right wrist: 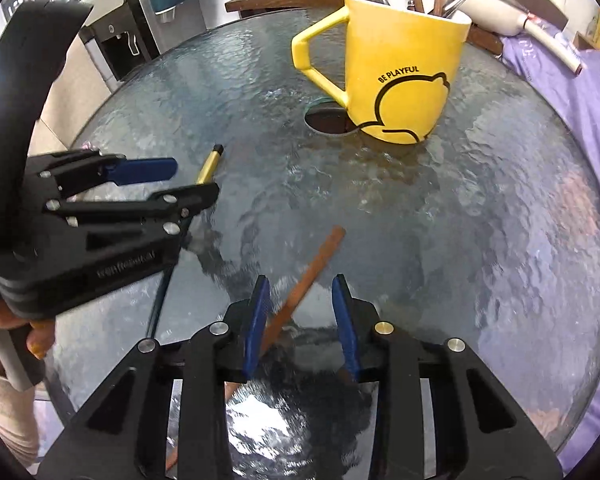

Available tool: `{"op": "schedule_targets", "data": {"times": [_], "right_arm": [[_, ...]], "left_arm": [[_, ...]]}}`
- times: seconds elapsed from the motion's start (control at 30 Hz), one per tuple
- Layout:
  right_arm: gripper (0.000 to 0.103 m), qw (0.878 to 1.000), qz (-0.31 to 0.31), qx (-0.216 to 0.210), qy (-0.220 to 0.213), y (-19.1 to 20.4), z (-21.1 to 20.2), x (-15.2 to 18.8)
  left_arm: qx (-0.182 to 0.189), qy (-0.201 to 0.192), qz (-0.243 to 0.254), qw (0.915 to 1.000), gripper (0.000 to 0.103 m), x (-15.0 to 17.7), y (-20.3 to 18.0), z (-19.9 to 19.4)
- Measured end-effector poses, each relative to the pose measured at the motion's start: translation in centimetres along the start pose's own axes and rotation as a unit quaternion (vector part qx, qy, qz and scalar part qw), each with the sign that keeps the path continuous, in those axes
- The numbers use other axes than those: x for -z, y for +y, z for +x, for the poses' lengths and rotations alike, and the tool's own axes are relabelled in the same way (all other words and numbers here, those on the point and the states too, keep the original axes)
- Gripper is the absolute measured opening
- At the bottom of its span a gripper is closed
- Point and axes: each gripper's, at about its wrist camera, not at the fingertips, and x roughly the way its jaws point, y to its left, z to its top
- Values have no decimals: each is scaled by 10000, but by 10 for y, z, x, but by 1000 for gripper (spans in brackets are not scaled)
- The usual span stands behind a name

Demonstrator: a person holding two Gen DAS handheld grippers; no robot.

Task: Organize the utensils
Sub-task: 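Grasp a black chopstick with the left gripper while the right grasps a wooden chopstick, then lift both chopsticks upright and carry them over the yellow mug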

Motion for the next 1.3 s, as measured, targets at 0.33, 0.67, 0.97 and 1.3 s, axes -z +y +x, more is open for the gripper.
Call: {"op": "schedule_targets", "data": {"times": [0.33, 0.67, 0.97, 1.3], "right_arm": [[12, 9982, 156, -434, 390, -10, 9, -23], [10, 9978, 162, -509, 387, -15, 5, -15], [9, 9975, 315, -569, 261, -19, 5, -9], [8, 9961, 464, -688, -297, -29, -28, 0]], "left_arm": [[143, 114, 326, 9993, 19, -11, -9, 4], [198, 77, 461, 9987, 10, -2, -15, -2], [430, 25, 108, 9990, 6, 2, -5, -4], [604, -565, 11, 9966, 6, 0, -10, -42]]}}
